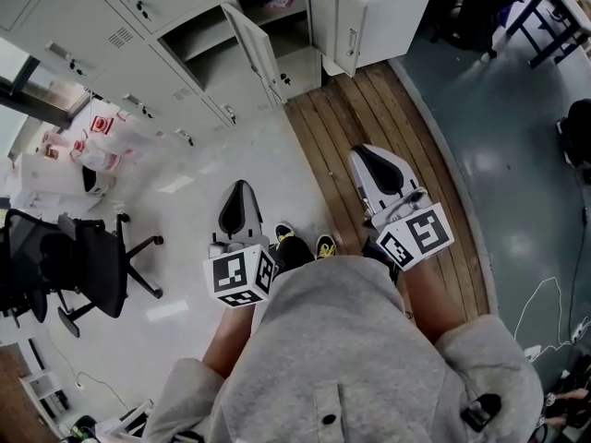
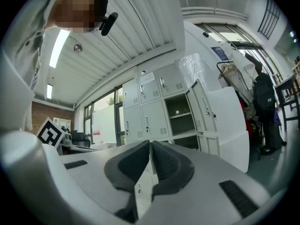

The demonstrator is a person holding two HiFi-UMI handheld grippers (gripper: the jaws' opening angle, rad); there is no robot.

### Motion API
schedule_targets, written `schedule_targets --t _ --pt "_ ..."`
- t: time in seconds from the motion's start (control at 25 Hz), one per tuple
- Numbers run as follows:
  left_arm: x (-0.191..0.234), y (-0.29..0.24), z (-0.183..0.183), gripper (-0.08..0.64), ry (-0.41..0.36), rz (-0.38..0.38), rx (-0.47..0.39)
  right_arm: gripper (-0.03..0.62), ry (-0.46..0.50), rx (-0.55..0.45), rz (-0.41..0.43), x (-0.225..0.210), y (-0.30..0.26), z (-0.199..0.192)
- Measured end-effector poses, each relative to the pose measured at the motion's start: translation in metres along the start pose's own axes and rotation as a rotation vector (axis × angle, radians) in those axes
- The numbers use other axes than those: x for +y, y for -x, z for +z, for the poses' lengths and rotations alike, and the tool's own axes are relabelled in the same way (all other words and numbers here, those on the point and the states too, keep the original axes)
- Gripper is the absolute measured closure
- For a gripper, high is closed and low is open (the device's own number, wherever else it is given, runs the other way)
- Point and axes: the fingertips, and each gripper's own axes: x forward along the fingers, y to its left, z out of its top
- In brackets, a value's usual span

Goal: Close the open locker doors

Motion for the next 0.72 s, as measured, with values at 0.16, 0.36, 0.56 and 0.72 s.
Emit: schedule_targets --t 0.16,0.36,0.56,0.72 --pt "0.009 -0.008 0.002 0.549 -0.004 0.009 0.005 0.549 -0.028 0.026 0.015 0.003 -0.013 -0.007" --pt "0.031 -0.026 0.002 0.549 0.007 0.027 0.013 0.549 0.024 0.085 0.013 0.004 -0.044 -0.020" --pt "0.057 -0.061 0.002 0.549 0.024 0.022 0.037 0.549 0.068 0.146 -0.024 -0.007 -0.089 -0.036" --pt "0.082 -0.096 0.008 0.549 0.042 0.004 0.045 0.549 0.029 0.169 -0.065 -0.026 -0.131 -0.045"
